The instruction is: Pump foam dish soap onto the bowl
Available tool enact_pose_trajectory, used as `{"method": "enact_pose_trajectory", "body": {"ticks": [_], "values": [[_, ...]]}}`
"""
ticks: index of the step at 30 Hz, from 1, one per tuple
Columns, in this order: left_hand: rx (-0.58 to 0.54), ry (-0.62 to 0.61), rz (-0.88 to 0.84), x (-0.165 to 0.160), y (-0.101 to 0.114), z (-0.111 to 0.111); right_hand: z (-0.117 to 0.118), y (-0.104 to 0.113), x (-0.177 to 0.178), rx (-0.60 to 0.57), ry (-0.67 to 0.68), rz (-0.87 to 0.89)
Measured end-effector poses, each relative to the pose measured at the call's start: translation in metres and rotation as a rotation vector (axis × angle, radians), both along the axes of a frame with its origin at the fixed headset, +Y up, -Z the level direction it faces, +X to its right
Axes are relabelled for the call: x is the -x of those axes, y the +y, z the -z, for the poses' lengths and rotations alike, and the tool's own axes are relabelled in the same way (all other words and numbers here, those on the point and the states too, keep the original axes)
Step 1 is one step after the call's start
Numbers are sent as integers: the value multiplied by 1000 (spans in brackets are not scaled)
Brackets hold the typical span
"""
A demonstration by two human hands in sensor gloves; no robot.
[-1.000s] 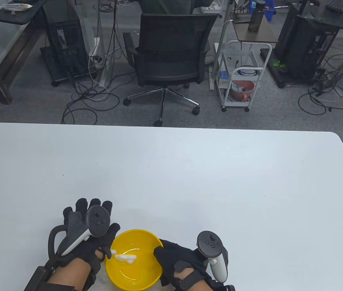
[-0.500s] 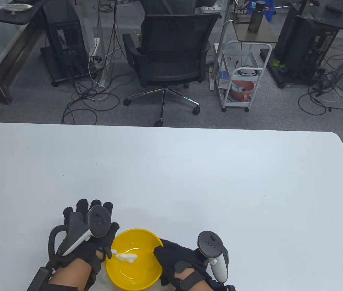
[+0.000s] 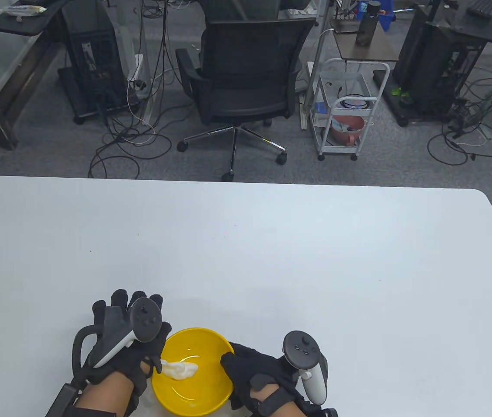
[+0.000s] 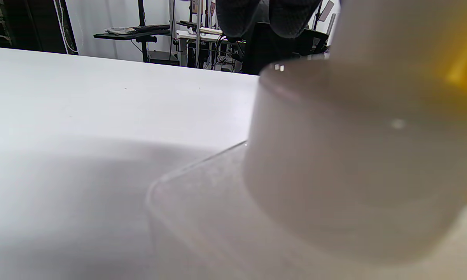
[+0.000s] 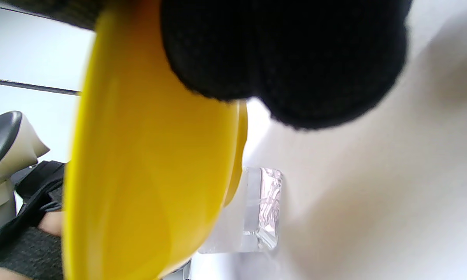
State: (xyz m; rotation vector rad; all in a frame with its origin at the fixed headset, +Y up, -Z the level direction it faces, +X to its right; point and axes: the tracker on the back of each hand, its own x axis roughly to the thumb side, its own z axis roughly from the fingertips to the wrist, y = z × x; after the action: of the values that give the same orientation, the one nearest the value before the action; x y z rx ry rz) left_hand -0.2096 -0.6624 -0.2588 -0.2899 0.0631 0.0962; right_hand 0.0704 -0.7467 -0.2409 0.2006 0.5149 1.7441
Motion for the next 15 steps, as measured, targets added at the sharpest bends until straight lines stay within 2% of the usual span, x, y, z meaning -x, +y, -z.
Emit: {"method": "enact_pose_trajectory", "body": {"ticks": [15], "values": [[19, 21, -18, 4, 16, 3, 0, -1, -1, 12, -4, 3]]}}
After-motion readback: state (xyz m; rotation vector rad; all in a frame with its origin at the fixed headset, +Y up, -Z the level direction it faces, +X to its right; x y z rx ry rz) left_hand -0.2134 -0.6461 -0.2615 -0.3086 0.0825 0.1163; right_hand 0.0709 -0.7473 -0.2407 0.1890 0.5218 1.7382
